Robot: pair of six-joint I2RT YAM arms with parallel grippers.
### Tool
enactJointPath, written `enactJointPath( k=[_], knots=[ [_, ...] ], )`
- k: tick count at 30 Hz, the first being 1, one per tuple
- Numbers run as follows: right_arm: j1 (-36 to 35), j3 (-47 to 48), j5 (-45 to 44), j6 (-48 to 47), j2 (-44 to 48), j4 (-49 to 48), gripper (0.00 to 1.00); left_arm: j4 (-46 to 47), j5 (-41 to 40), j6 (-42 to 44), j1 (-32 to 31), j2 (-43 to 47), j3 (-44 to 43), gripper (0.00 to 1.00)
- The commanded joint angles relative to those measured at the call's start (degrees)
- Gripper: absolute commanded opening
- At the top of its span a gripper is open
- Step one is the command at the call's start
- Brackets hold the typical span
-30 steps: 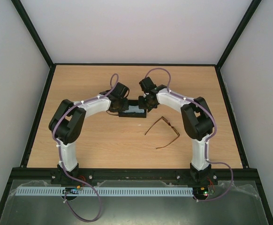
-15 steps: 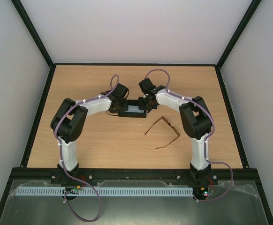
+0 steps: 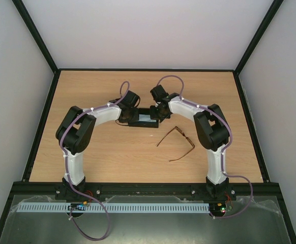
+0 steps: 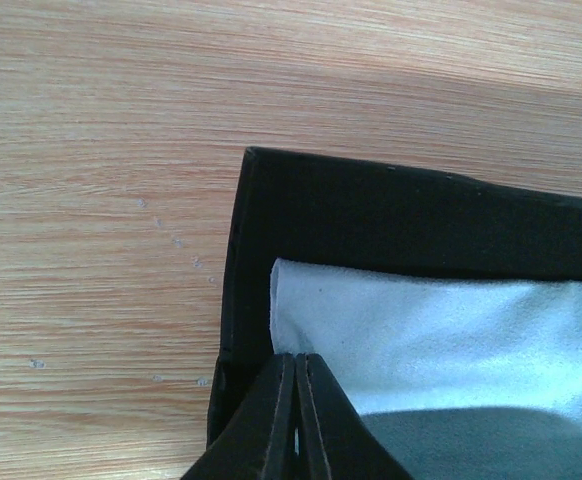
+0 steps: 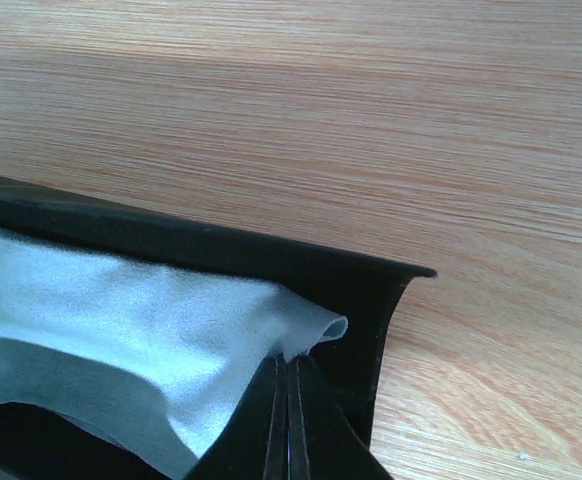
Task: Organize the sunglasses
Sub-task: Place the glasses cleaning cloth in the sunglasses case.
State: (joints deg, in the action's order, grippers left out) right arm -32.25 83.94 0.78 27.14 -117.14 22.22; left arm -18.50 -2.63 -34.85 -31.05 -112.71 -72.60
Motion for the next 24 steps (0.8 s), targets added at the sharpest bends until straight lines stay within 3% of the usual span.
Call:
enactJointPath(
  k=[1,8,21,24],
  knots=[
    [0.2,1.4,-0.9,-1.2,-0.8,2.4,0.02,-0.6,-0.8,0.9,0.5,-0.9,-1.1,0.02],
    [0.2,0.9,-1.5,-1.6,1.1,3.1,0.19,-0.8,-0.3,0.5,0.5,0.0,-0.7,0.06],
    [0.1,0.0,-5.4,-1.8,5.1,5.6,0.21,-1.0,0.2,0.0,0.4,1.1,-1.1,0.12],
    [0.1,-0.4,-5.9,-1.8,5.6,5.8,0.21,-1.1,0.0,-0.2,0.4,1.5,-1.0,0.18]
  ],
)
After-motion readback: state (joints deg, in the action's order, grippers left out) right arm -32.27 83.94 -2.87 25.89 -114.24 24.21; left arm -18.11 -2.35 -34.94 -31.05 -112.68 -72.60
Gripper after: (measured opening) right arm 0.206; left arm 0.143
